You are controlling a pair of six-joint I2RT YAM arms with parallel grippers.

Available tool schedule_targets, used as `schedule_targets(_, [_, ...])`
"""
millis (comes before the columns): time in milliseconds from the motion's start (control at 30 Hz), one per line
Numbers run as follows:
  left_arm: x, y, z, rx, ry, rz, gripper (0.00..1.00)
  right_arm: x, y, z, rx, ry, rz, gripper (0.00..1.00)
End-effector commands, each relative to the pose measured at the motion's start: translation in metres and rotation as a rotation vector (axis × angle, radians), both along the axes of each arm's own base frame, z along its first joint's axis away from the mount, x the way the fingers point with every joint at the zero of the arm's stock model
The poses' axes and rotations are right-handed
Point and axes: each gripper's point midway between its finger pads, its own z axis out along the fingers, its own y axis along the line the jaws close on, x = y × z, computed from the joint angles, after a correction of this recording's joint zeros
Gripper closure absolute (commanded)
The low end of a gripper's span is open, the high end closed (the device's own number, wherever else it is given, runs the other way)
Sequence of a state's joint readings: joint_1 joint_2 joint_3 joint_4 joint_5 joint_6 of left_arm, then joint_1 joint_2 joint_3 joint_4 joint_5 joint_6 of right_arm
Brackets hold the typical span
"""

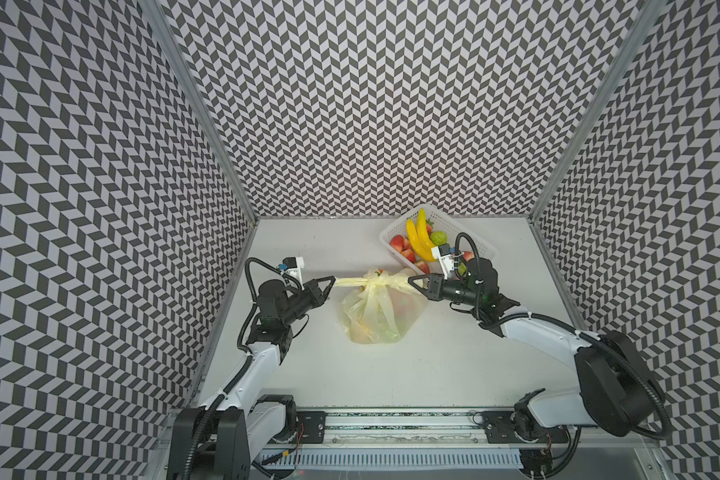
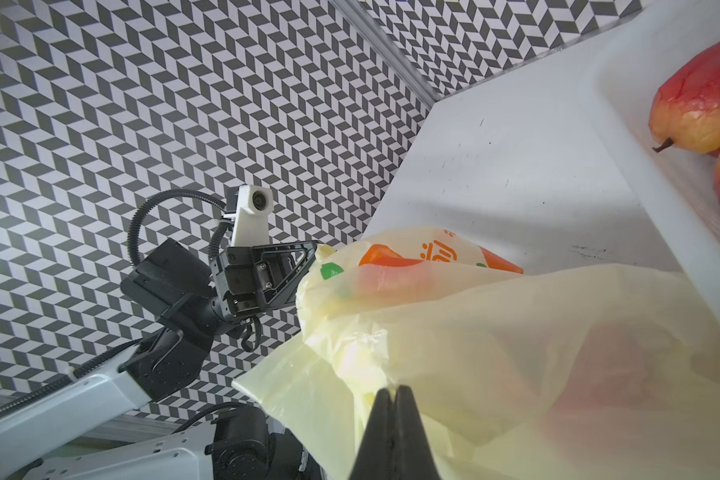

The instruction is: Place the fake fruits into the plastic bag and tie a complex knot

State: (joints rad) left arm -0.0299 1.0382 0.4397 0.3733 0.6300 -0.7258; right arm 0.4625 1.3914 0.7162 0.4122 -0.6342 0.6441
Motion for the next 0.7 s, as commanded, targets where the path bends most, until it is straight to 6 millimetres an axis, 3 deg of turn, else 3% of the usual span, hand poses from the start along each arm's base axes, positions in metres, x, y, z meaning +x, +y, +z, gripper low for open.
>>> schedule_targets(0, [0.004, 0.019, -0.002, 0.041, -0.013, 0.086, 1.0, 0.008, -0.021, -0.006, -0.071, -0.046, -0.095, 1.0])
schedule_targets(467, [0.0, 0.041, -0.032, 0.053, 0.054, 0.173, 1.0, 0.016, -0.085, -0.075, -0.377, 0.001, -0.295, 1.0])
schedule_targets(667, [-0.001, 0.048, -0.04, 0.057, 0.073, 0.198, 1.0, 0.017, -0.098, -0.085, -0.421, 0.014, -0.335, 1.0])
